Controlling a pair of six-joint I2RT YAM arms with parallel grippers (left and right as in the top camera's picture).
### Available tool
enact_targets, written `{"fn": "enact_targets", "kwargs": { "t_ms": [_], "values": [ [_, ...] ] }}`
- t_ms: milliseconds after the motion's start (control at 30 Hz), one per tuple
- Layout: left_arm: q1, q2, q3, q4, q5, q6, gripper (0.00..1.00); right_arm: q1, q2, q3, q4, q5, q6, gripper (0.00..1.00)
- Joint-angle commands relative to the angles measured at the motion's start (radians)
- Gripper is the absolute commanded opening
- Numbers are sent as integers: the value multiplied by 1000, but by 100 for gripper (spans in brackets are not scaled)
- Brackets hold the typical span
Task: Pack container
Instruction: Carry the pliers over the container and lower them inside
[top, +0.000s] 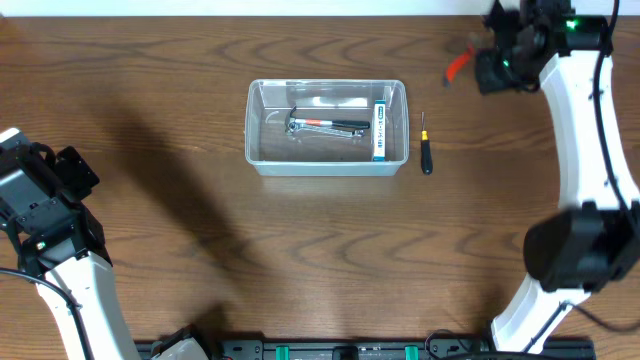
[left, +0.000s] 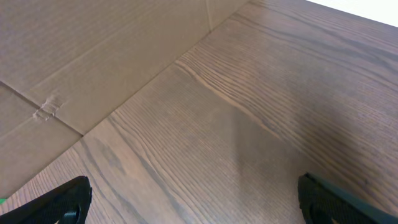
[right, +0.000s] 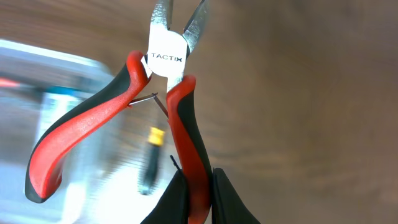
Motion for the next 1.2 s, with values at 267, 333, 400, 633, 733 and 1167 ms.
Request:
{"fn": "enact_targets", "kwargs": {
  "t_ms": [267,333,400,633,733,1167],
  "values": [
    [5,5,18,0,-8,14,98,454,24,26,159,-51,-620,1],
    [5,5,18,0,-8,13,98,476,76,26,220,-51,-682,1],
    [5,5,18,0,-8,13,98,482,130,26,277,-52,-732,1],
    [5,5,18,0,-8,14,98,479,298,26,391,-91,-904,1],
    [5,5,18,0,-8,13,98,489,354,26,393,-93,-909,1],
    [5,5,18,0,-8,13,98,566,418,14,307,-153,-909,1]
  ]
}}
